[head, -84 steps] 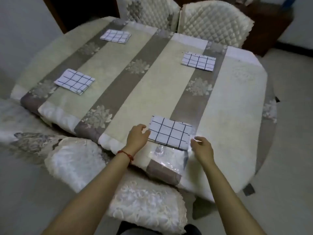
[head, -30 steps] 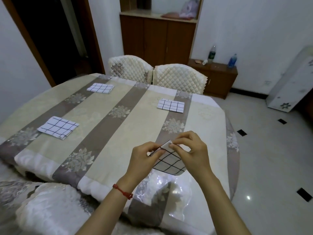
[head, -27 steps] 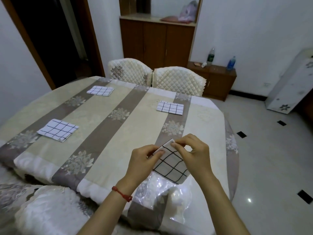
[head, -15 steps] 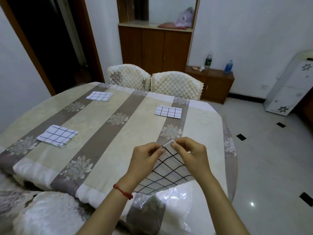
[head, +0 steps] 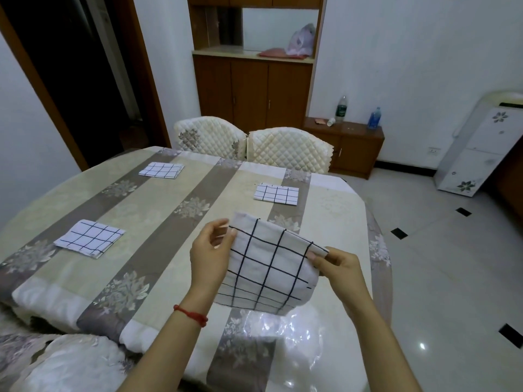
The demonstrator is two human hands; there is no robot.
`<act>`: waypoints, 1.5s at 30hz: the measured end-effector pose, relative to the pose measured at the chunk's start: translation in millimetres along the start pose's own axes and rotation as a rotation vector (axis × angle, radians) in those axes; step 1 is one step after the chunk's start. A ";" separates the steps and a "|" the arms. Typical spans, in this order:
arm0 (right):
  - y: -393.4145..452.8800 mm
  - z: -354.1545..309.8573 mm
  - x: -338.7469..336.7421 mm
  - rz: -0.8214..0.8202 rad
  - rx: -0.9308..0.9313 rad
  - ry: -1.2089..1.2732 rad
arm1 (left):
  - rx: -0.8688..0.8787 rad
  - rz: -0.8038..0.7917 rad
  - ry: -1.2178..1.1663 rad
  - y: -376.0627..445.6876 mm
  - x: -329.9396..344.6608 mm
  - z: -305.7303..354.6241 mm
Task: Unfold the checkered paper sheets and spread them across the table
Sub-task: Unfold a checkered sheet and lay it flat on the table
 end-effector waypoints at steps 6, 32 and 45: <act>-1.3 -2.8 13.2 0.037 -0.058 -0.056 | 0.038 0.014 0.138 -21.0 13.0 8.6; -8.0 -28.4 -0.6 0.193 -0.291 -0.366 | -0.112 -0.066 0.328 2.8 -10.3 -29.6; -17.5 -49.8 20.9 -0.097 -0.382 -0.566 | 0.509 -0.404 0.206 -22.6 34.1 38.1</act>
Point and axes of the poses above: each hand's wrist, its own y-axis towards the middle knuckle, its own x-axis out of the palm, z = x × y, the point moved 2 cm from there along y, towards the middle knuckle, and after that the axes turned 7 degrees about y, right-handed, at the moved point
